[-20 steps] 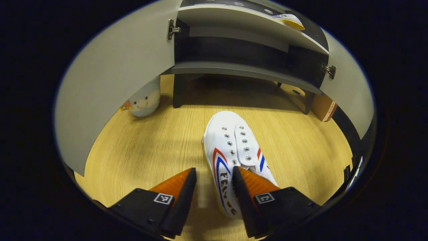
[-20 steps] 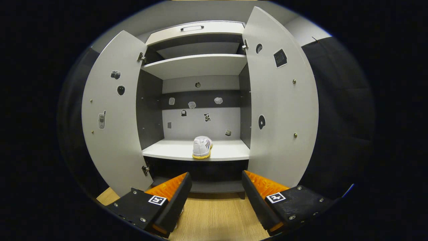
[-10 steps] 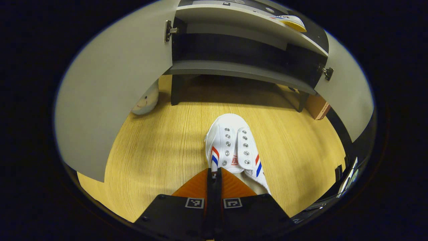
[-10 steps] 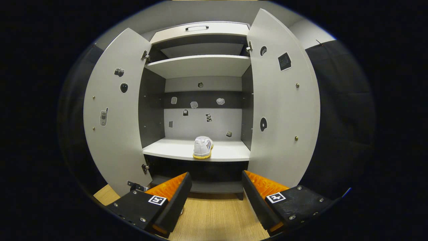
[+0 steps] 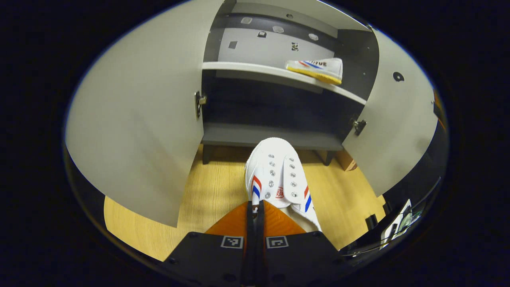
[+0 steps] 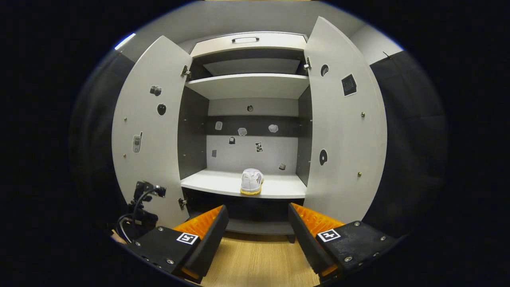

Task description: Grab one shoe with the right hand and put it into the shoe cabinet, grab the other shoe with the left hand and put it into the shoe cabinet; then close the right door with the right hand and the left door with the left hand.

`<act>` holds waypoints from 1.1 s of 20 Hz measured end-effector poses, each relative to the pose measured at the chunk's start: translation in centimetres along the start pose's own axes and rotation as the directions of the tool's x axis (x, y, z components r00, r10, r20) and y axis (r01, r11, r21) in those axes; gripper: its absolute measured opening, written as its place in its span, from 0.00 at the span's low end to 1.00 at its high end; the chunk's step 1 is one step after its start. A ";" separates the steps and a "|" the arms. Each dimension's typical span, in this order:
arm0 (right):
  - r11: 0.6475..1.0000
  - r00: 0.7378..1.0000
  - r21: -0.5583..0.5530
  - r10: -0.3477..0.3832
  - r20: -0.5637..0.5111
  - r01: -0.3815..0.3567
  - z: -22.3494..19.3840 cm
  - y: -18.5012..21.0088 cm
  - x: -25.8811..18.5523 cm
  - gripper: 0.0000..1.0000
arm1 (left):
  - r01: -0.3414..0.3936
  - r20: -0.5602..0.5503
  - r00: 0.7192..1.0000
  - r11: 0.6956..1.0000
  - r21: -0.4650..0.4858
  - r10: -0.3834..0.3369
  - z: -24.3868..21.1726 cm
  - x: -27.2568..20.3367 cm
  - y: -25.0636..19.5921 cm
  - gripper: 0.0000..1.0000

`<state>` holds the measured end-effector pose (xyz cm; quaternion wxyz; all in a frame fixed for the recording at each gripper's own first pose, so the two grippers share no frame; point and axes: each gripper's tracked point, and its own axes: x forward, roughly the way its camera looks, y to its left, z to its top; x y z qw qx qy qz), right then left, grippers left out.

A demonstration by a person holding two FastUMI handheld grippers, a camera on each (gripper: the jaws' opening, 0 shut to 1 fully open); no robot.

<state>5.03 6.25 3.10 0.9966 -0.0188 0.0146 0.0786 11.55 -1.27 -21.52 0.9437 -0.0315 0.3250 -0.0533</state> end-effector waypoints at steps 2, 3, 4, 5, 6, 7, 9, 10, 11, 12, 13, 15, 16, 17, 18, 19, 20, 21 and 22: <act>1.000 1.000 0.002 0.005 0.010 -0.005 0.3 -0.2 -0.3 0.93 | 0.005 0.047 0.999 1.000 0.016 -0.005 3.4 -2.4 -0.7 0.07; 1.000 1.000 0.001 0.005 0.012 -0.005 0.3 -0.3 -0.5 0.93 | 0.008 0.079 0.997 1.000 0.028 -0.010 5.3 -3.4 -1.3 0.07; 1.000 1.000 0.000 0.005 0.015 -0.005 0.4 -0.5 -0.5 0.93 | 0.017 0.120 0.993 0.999 0.037 -0.021 7.2 -4.2 -2.4 0.07; 1.000 1.000 0.000 0.003 0.018 -0.003 0.5 -0.7 -0.6 0.93 | 0.026 0.154 0.988 0.999 0.038 -0.032 9.2 -4.8 -3.3 0.07; 1.000 1.000 -0.001 0.002 0.021 -0.002 0.6 -0.9 -0.7 0.93 | 0.033 0.185 0.982 0.999 0.034 -0.039 11.0 -4.9 -4.1 0.06; 1.000 1.000 -0.001 0.002 0.024 -0.002 0.8 -1.1 -0.7 0.93 | 0.036 0.213 0.976 0.999 0.029 -0.042 12.8 -5.2 -4.6 0.06; 1.000 1.000 -0.001 0.004 0.031 -0.004 1.0 -1.3 -0.9 0.93 | 0.023 0.260 0.965 0.999 0.025 -0.029 15.8 -5.1 -4.7 0.06; 1.000 0.999 -0.003 0.006 0.033 -0.005 1.0 -1.5 -0.9 0.93 | 0.008 0.275 0.961 1.000 0.027 -0.016 17.0 -5.0 -4.7 0.06; 1.000 0.999 -0.006 0.006 0.036 -0.006 1.1 -1.6 -1.1 0.93 | -0.009 0.287 0.958 1.000 0.029 0.000 18.3 -4.6 -4.6 0.06; 1.000 0.999 -0.008 0.007 0.040 -0.007 1.2 -1.7 -1.3 0.93 | -0.024 0.299 0.954 0.999 0.030 0.014 19.6 -4.0 -4.4 0.06; 1.000 0.999 -0.010 0.008 0.042 -0.008 1.2 -1.8 -1.3 0.93 | -0.034 0.307 0.952 0.999 0.029 0.024 20.7 -3.5 -4.3 0.06; 1.000 0.999 -0.005 0.010 0.036 -0.010 1.0 -2.0 -1.4 0.93 | -0.058 0.317 0.947 0.998 0.032 0.045 22.8 -2.2 -3.8 0.06; 1.000 0.999 0.003 0.013 0.032 -0.013 0.9 -2.0 -1.4 0.93 | -0.073 0.317 0.946 0.997 0.034 0.059 24.1 -1.4 -3.7 0.06; 1.000 0.999 0.013 0.014 0.030 -0.015 1.0 -2.2 -1.2 0.93 | -0.084 0.316 0.946 0.996 0.032 0.070 25.1 -0.5 -3.5 0.06; 1.000 1.000 0.019 0.013 0.028 -0.013 1.0 -2.5 -1.1 0.93 | -0.093 0.312 0.947 0.995 0.027 0.080 25.8 0.6 -3.1 0.06; 1.000 1.000 0.021 0.009 0.028 -0.010 1.0 -2.8 -1.0 0.93 | -0.099 0.312 0.946 0.995 0.021 0.088 26.6 1.5 -3.0 0.06; 1.000 1.000 0.021 0.004 0.028 -0.005 1.1 -3.2 -0.9 0.93 | -0.110 0.308 0.946 0.994 0.024 0.097 27.2 2.4 -2.7 0.06; 1.000 1.000 0.021 -0.001 0.027 0.001 1.1 -3.5 -0.8 0.93 | -0.120 0.310 0.945 0.992 0.030 0.105 28.0 3.3 -2.5 0.06; 1.000 1.000 0.023 -0.007 0.026 0.006 1.2 -3.8 -0.7 0.93 | -0.127 0.305 0.946 0.991 0.030 0.112 28.5 4.1 -2.2 0.06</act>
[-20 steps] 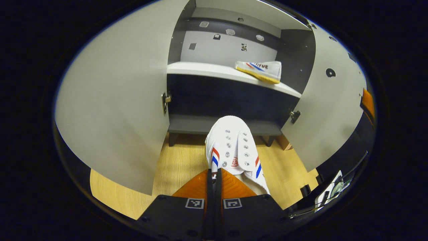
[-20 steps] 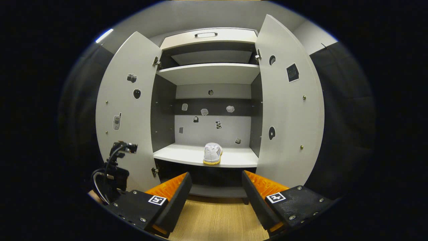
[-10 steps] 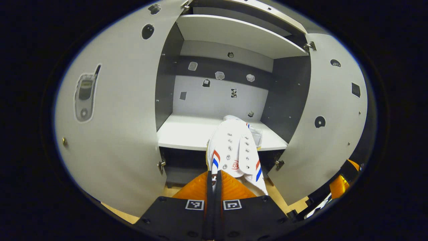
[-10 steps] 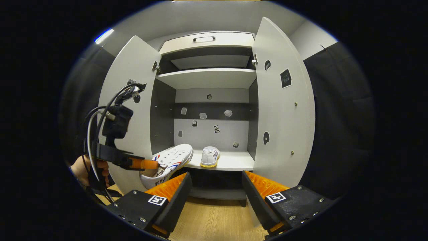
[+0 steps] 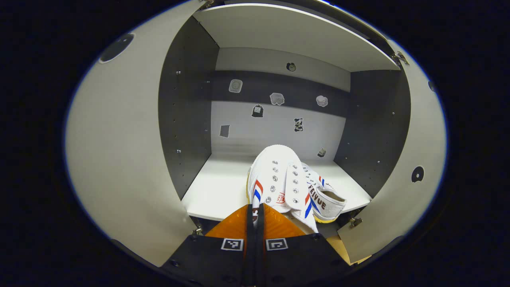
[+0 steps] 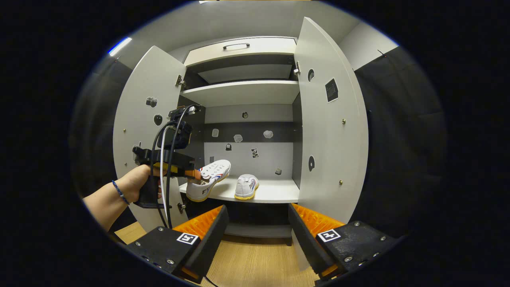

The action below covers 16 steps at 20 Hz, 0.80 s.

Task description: Grab one shoe with the right hand and put it into the shoe cabinet, grab the other shoe with the left hand and put it into the shoe cabinet; then close the right door with the right hand and the left door with the left hand.

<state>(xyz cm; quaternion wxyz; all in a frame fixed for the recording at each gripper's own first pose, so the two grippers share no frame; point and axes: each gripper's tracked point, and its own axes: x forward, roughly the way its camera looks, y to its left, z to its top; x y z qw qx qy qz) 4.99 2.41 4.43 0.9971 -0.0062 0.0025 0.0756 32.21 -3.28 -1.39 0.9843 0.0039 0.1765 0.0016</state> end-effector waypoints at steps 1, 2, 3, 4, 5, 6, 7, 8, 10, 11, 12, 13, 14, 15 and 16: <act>1.000 1.000 0.002 -0.005 -0.002 0.005 0.0 -0.3 0.1 0.93 | 0.000 0.000 1.000 1.000 0.001 0.000 0.3 1.0 0.0 0.06; 1.000 1.000 0.004 -0.011 -0.005 0.011 -0.1 -0.6 0.3 0.93 | -0.004 -0.008 1.000 1.000 0.004 0.004 0.3 2.0 0.0 0.06; 1.000 1.000 0.005 -0.017 -0.007 0.017 -0.1 -0.8 0.4 0.93 | -0.004 -0.014 1.000 1.000 0.005 0.004 0.3 2.9 0.0 0.06; 1.000 1.000 0.005 -0.022 -0.009 0.022 -0.1 -1.1 0.4 0.93 | -0.008 -0.025 1.000 1.000 0.005 0.008 -0.1 3.6 0.2 0.06; 1.000 1.000 0.005 -0.027 -0.010 0.027 -0.1 -1.4 0.7 0.93 | -0.006 -0.037 0.999 1.000 0.001 0.006 -0.3 4.3 0.1 0.06; 0.999 0.999 0.004 -0.032 -0.012 0.032 -0.1 -1.6 0.8 0.93 | -0.005 -0.049 0.999 1.000 -0.010 0.005 -0.7 5.0 0.2 0.06; 0.999 0.999 0.003 -0.036 -0.014 0.036 -0.2 -1.8 0.9 0.93 | -0.004 -0.058 0.998 1.000 -0.019 0.003 -1.0 5.5 0.2 0.06; 0.999 0.999 0.002 -0.039 -0.018 0.039 -0.3 -2.0 1.1 0.93 | -0.005 -0.069 0.998 1.000 -0.020 0.004 -1.3 6.0 0.2 0.06; 0.999 0.999 0.006 -0.043 -0.029 0.043 -0.7 -2.1 1.2 0.93 | -0.004 -0.087 0.996 1.000 -0.024 0.001 -1.6 6.7 0.2 0.06; 0.999 0.999 0.009 -0.043 -0.034 0.043 -0.8 -2.0 1.2 0.93 | 0.001 -0.095 0.995 0.999 -0.047 -0.005 -1.7 7.2 0.2 0.06; 0.999 0.998 0.012 -0.044 -0.038 0.044 -0.8 -2.1 1.3 0.93 | 0.008 -0.099 0.995 0.997 -0.079 -0.016 -1.5 7.4 0.1 0.06; 0.999 0.998 0.014 -0.045 -0.041 0.045 -0.9 -2.1 1.4 0.93 | 0.012 -0.109 0.994 0.995 -0.101 -0.024 -1.5 7.6 0.1 0.06; 0.999 0.998 0.013 -0.046 -0.042 0.046 -0.8 -2.1 1.3 0.93 | 0.013 -0.114 0.993 0.994 -0.104 -0.025 -1.5 7.8 0.4 0.06; 0.999 0.998 0.012 -0.049 -0.040 0.049 -0.8 -2.1 1.5 0.93 | 0.008 -0.117 0.993 0.995 -0.097 -0.020 -1.5 8.1 0.6 0.06; 0.999 0.998 0.010 -0.053 -0.040 0.053 -0.8 -2.2 1.5 0.93 | 0.004 -0.124 0.992 0.996 -0.091 -0.015 -1.4 8.4 0.7 0.06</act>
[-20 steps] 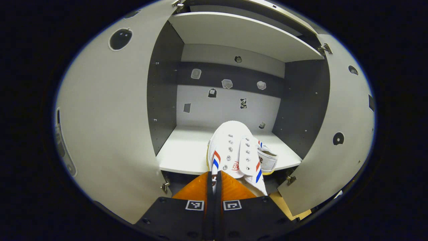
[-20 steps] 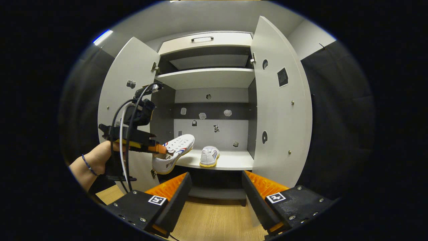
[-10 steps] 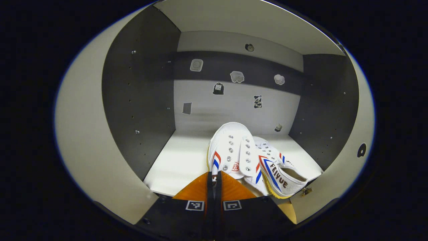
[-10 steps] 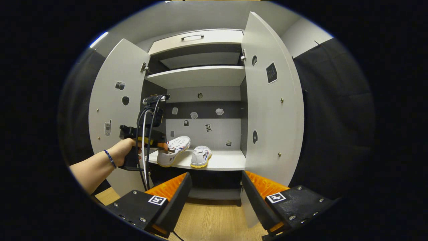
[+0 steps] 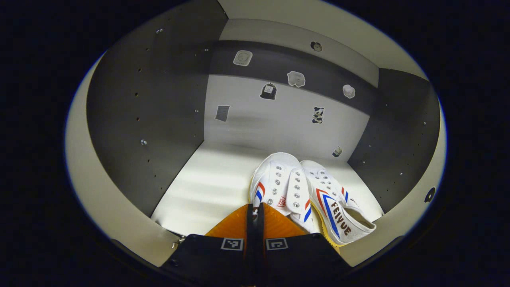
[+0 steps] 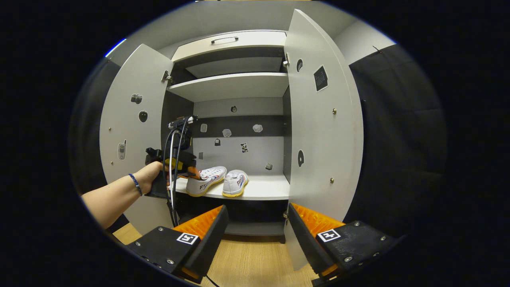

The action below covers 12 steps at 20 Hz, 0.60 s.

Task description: Grab one shoe with the right hand and put it into the shoe cabinet, grab the other shoe with the left hand and put it into the shoe cabinet; then close the right door with the right hand and the left door with the left hand.

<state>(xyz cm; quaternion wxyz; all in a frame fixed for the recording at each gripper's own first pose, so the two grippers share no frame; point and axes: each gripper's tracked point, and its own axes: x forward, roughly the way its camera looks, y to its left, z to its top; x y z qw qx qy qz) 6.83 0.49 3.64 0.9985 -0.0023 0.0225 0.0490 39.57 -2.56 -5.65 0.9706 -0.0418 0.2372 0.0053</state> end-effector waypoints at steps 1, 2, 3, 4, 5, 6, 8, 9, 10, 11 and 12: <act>1.000 1.000 -0.001 -0.003 -0.002 0.003 -0.1 0.0 0.0 0.93 | 0.000 -0.005 1.000 1.000 0.003 0.000 0.0 0.5 -0.1 0.06; 1.000 1.000 0.001 -0.002 -0.003 0.002 -0.1 0.1 0.1 0.93 | -0.005 -0.011 1.000 1.000 0.012 0.005 -0.1 0.8 0.0 0.06; 1.000 1.000 0.002 -0.003 -0.003 0.003 0.0 0.3 0.1 0.93 | -0.006 -0.020 1.000 1.000 0.024 0.007 -0.1 0.9 0.1 0.06; 1.000 1.000 0.002 -0.005 0.001 0.005 0.1 0.3 0.0 0.93 | -0.003 -0.021 1.000 0.999 0.042 0.004 -0.2 0.9 -0.2 0.06; 1.000 1.000 0.002 -0.006 0.005 0.006 0.2 0.4 0.0 0.93 | 0.005 -0.019 1.000 0.998 0.058 -0.004 -0.2 0.6 -0.3 0.07; 1.000 1.000 0.005 -0.007 0.006 0.007 0.2 0.5 0.0 0.93 | 0.009 0.001 1.000 0.998 0.063 -0.009 0.3 0.2 -0.5 0.08; 1.000 1.000 0.014 -0.010 0.003 0.010 0.0 0.3 -0.1 0.93 | 0.009 0.054 0.998 0.997 0.072 -0.013 1.5 -1.3 -0.8 0.22; 1.000 1.000 0.020 -0.010 0.000 0.010 -0.1 0.3 -0.2 0.93 | 0.008 0.078 0.997 0.996 0.090 -0.015 2.0 -2.2 -0.8 0.29; 1.000 1.000 0.024 -0.010 -0.003 0.010 -0.2 0.3 -0.4 0.93 | 0.010 0.102 0.995 0.994 0.105 -0.021 2.4 -3.3 -1.1 0.36; 1.000 1.000 0.027 -0.013 -0.003 0.013 -0.2 0.2 -0.6 0.93 | 0.009 0.127 0.992 0.994 0.111 -0.024 3.0 -4.5 -1.3 0.52; 0.999 1.000 0.028 -0.015 -0.002 0.015 -0.1 0.0 -0.8 0.93 | 0.015 0.149 0.988 0.994 0.111 -0.031 3.0 -5.7 -1.4 0.57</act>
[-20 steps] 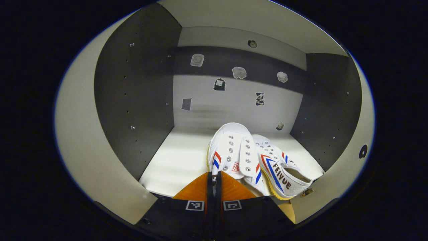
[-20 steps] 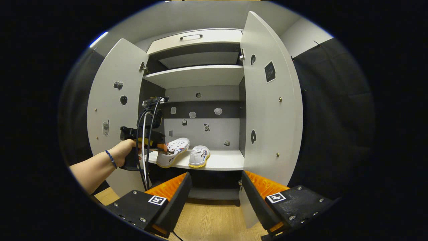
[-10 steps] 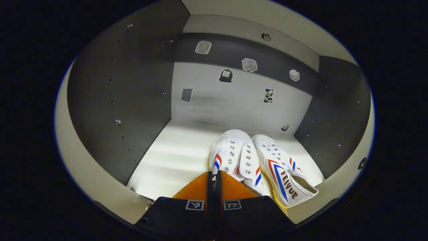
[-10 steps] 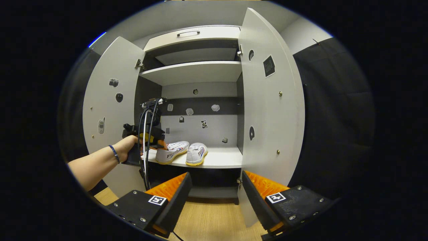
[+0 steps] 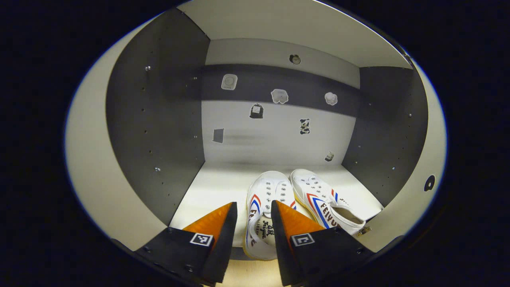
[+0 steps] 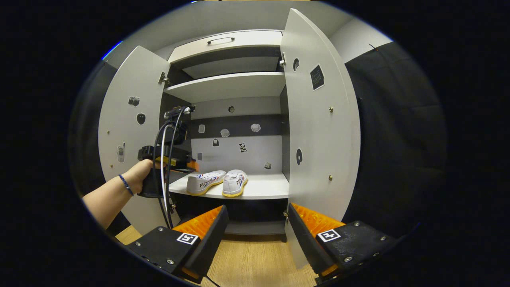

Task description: Grab one shoe with the right hand and put it into the shoe cabinet, grab the other shoe with the left hand and put it into the shoe cabinet; then close the right door with the right hand and the left door with the left hand.

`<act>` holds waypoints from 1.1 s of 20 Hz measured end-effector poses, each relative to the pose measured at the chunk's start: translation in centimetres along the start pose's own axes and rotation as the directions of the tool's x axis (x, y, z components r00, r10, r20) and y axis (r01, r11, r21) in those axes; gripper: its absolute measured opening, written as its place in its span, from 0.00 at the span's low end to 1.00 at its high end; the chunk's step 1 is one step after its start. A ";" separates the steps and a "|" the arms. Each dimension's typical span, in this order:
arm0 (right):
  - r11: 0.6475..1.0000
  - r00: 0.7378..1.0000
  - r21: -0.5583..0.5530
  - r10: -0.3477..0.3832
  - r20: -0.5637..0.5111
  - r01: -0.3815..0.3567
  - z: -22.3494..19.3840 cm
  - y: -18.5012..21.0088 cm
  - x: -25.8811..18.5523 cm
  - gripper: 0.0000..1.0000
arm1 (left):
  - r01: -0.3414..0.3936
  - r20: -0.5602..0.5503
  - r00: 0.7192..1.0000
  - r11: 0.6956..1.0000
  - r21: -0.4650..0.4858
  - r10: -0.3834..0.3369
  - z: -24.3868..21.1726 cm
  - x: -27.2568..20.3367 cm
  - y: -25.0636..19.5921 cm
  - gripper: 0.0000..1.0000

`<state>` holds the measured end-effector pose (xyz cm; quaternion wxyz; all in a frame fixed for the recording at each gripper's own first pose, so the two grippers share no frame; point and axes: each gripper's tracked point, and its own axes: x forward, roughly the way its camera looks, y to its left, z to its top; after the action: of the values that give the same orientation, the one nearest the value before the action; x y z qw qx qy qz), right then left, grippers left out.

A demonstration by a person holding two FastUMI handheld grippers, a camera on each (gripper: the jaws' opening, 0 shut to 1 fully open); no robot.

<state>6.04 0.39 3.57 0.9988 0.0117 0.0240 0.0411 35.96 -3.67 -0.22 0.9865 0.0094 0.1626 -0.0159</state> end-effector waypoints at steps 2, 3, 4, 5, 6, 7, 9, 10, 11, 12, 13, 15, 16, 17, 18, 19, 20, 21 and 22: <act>1.000 1.000 0.000 -0.003 0.002 0.003 0.1 -0.2 -0.7 0.93 | 0.028 0.036 0.999 1.000 -0.013 -0.027 0.4 -2.5 -0.7 0.78; 1.000 1.000 -0.001 -0.002 0.009 0.002 0.3 -0.2 -1.2 0.93 | 0.032 0.054 0.998 0.999 -0.014 -0.031 0.6 -3.8 -0.8 0.92; 1.000 1.000 -0.002 -0.003 0.015 0.003 0.5 -0.4 -1.7 0.93 | 0.038 0.072 0.997 0.999 -0.016 -0.036 0.7 -4.8 -0.9 0.94; 1.000 1.000 -0.003 -0.006 0.019 0.006 0.7 -0.6 -2.1 0.93 | 0.039 0.091 0.995 0.999 -0.016 -0.037 0.9 -6.2 -1.0 0.94; 1.000 1.000 -0.003 -0.011 0.024 0.011 0.9 -0.9 -2.6 0.93 | 0.040 0.111 0.993 0.999 -0.015 -0.038 1.0 -7.7 -1.0 0.94; 1.000 0.999 -0.003 -0.018 0.028 0.018 0.9 -1.4 -3.1 0.93 | 0.050 0.134 0.990 0.999 -0.008 -0.049 1.2 -9.1 -1.2 0.95; 0.999 0.999 0.000 -0.040 0.030 0.040 1.0 -2.7 -3.9 0.93 | 0.061 0.173 0.983 0.998 -0.006 -0.059 1.4 -12.0 -1.5 0.92; 0.998 0.998 -0.001 -0.057 0.029 0.057 1.0 -3.5 -4.3 0.93 | 0.069 0.185 0.980 0.998 -0.006 -0.067 1.2 -13.3 -1.7 0.97; 0.997 0.997 -0.004 -0.076 0.032 0.077 1.1 -4.4 -4.6 0.93 | 0.079 0.197 0.977 0.997 -0.003 -0.077 1.1 -14.5 -1.8 0.97; 0.995 0.994 -0.009 -0.102 0.037 0.102 1.2 -5.5 -4.9 0.93 | 0.086 0.201 0.976 0.996 0.004 -0.085 0.9 -15.7 -1.8 0.97; 0.992 0.991 -0.015 -0.125 0.038 0.126 1.1 -6.6 -5.1 0.93 | 0.082 0.207 0.975 0.997 0.012 -0.083 0.6 -16.7 -1.4 0.97; 0.985 0.984 -0.025 -0.171 0.039 0.172 1.2 -8.7 -5.6 0.93 | 0.070 0.225 0.972 0.997 0.025 -0.074 0.4 -18.5 -0.9 0.96; 0.981 0.981 -0.029 -0.191 0.040 0.192 1.2 -9.7 -5.7 0.93 | 0.064 0.239 0.969 0.998 0.028 -0.069 0.4 -19.7 -0.6 0.96; 0.977 0.977 -0.035 -0.211 0.039 0.212 1.2 -10.7 -5.7 0.93 | 0.059 0.253 0.965 0.998 0.033 -0.065 0.3 -20.6 -0.4 0.96; 0.971 0.972 -0.046 -0.234 0.038 0.236 1.0 -11.8 -5.7 0.93 | 0.061 0.262 0.963 0.997 0.036 -0.068 0.1 -21.4 -0.3 0.96; 0.965 0.966 -0.059 -0.255 0.035 0.257 0.9 -12.8 -5.7 0.93 | 0.061 0.269 0.961 0.998 0.033 -0.068 -0.2 -22.1 -0.1 0.96; 0.960 0.962 -0.069 -0.271 0.032 0.273 0.7 -13.7 -5.8 0.93 | 0.063 0.266 0.962 0.998 0.028 -0.068 -0.7 -22.6 0.1 0.97; 0.956 0.958 -0.073 -0.284 0.029 0.286 0.5 -14.5 -5.7 0.93 | 0.066 0.263 0.962 0.998 0.020 -0.069 -1.1 -23.1 0.4 0.96; 0.952 0.954 -0.073 -0.297 0.023 0.298 0.3 -15.3 -5.5 0.93 | 0.067 0.259 0.963 0.998 0.016 -0.069 -1.6 -23.6 0.7 0.96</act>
<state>1.79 -15.34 3.76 0.9934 -0.0298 0.0181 -0.1091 13.13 -2.29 5.88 0.9981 0.0051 0.0322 -0.0516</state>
